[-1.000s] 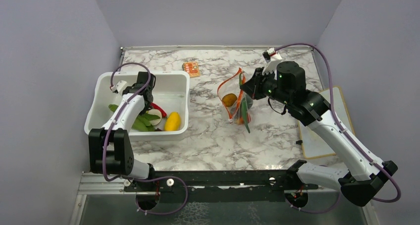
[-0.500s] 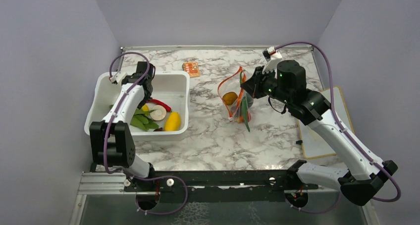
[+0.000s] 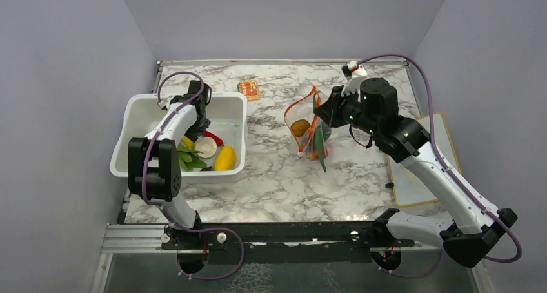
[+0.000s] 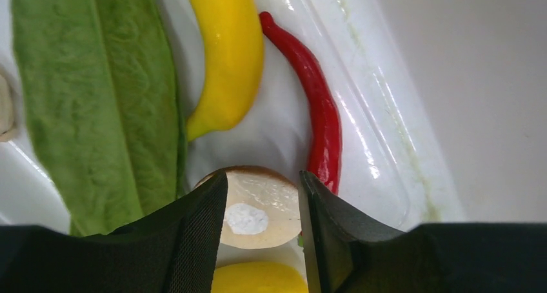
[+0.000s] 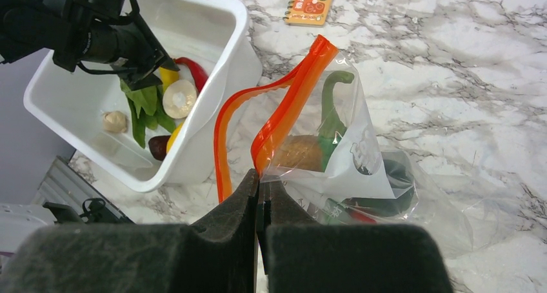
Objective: Place the food in the zip-top bag and seal the zipper
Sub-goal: Pick up the fake vegetable from the bin, then place the fake vegetable in the zipper food storage bag.
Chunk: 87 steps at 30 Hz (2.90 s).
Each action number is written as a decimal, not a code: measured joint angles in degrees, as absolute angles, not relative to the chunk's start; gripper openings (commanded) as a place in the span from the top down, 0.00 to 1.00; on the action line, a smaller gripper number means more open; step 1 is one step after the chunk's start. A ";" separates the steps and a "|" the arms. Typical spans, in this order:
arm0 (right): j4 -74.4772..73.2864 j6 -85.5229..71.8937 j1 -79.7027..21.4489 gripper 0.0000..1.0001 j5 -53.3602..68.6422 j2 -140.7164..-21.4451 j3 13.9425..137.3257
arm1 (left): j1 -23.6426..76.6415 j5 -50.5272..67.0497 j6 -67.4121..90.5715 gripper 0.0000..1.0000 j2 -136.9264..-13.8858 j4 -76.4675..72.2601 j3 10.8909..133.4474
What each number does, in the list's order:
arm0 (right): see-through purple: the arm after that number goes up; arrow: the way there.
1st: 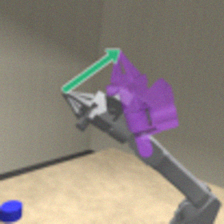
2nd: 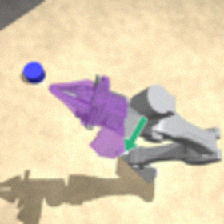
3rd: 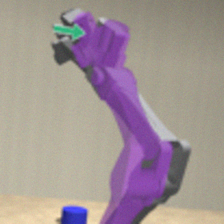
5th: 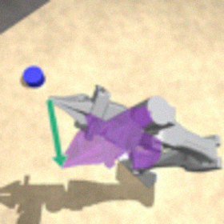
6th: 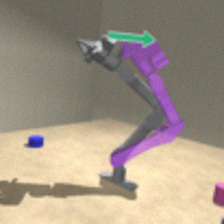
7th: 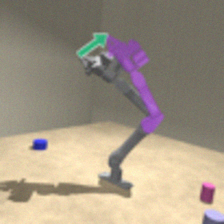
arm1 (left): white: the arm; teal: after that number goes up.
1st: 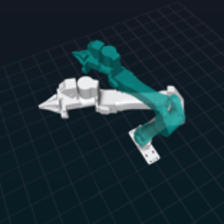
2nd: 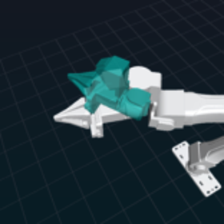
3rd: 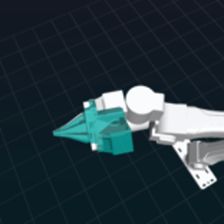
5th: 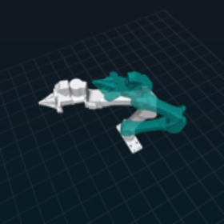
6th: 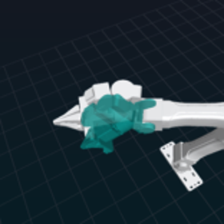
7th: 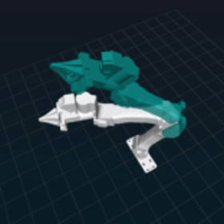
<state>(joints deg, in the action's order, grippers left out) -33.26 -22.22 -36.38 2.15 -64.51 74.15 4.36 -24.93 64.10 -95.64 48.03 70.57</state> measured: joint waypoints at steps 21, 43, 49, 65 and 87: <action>-33.50 -22.22 -36.38 0.99 2.15 -64.51 74.96 | 5.87 -23.35 61.63 0.72 -103.31 34.83 69.19; -36.32 -28.67 -36.38 0.99 4.73 -64.93 74.52 | 6.70 -30.50 57.36 1.00 -87.66 34.39 65.25; -35.66 -35.09 -36.38 0.99 9.17 -64.66 70.50 | 9.76 -32.97 52.75 1.00 -79.59 28.05 60.36; -27.75 -42.35 -36.38 0.99 13.37 -59.33 58.28 | 15.90 -6.87 39.94 1.00 -53.98 -0.21 43.59; -20.47 -48.45 -36.38 0.99 20.56 -58.96 58.50 | 35.55 16.43 40.38 1.00 -50.74 -27.27 38.61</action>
